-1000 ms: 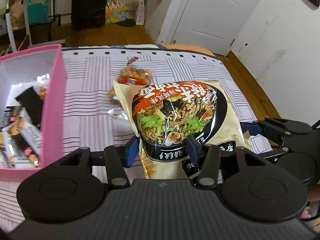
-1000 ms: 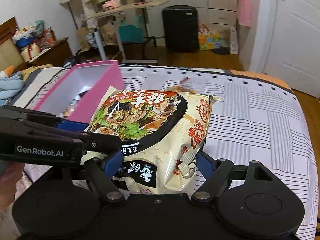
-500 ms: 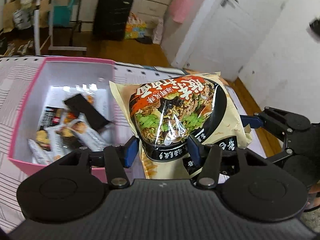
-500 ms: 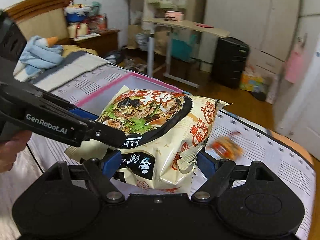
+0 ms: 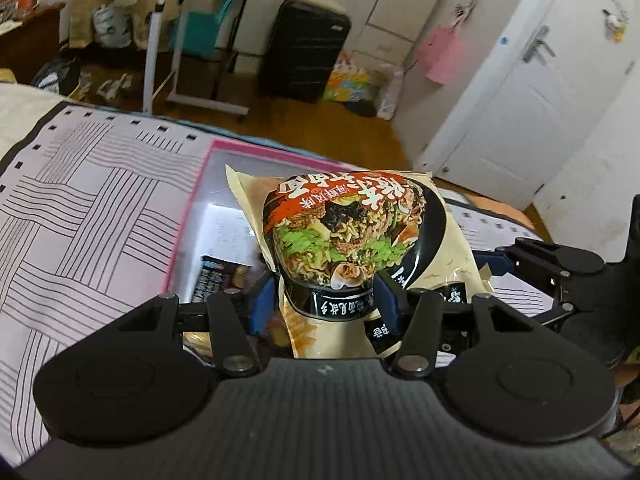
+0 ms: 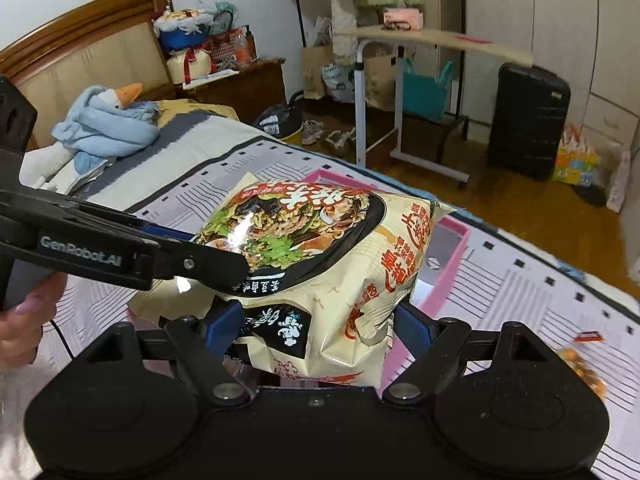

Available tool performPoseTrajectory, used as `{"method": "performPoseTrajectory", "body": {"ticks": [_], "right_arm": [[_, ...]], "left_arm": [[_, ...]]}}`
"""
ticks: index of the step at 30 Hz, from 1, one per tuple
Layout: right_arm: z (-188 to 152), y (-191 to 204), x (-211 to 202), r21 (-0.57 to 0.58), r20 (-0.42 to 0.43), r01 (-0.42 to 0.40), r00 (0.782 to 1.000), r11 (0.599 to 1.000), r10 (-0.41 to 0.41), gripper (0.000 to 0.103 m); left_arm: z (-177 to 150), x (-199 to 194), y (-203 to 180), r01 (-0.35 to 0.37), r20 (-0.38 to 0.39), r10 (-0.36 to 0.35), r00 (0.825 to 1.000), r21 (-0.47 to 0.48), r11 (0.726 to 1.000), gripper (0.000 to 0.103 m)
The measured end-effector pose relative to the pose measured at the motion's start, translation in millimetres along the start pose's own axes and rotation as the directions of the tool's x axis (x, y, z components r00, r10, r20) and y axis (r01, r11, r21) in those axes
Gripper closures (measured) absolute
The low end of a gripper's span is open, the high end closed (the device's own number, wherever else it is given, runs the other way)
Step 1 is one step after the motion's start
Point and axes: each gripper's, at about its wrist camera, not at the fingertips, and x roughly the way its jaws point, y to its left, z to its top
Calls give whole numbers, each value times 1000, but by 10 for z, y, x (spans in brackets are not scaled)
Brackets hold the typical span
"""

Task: Organize snacks
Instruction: 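Carry the noodle bag with both grippers into the pink box and release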

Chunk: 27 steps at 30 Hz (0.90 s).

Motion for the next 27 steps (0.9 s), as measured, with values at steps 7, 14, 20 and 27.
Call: {"method": "performPoseTrajectory", "body": {"ticks": [7, 14, 20, 27], "right_arm": [[63, -81, 455, 37, -44, 15, 999, 999, -14, 16], [-40, 116, 415, -150, 8, 153, 988, 977, -154, 15], [-128, -10, -386, -92, 86, 132, 988, 987, -125, 15], [-262, -425, -1198, 32, 137, 148, 979, 988, -151, 15]], "left_arm": [[110, 475, 156, -85, -44, 86, 995, 18, 996, 53], [78, 610, 128, -220, 31, 218, 975, 57, 974, 47], [114, 204, -149, -152, 62, 146, 987, 102, 983, 47], [210, -166, -791, -29, 28, 23, 999, 237, 971, 48]]}}
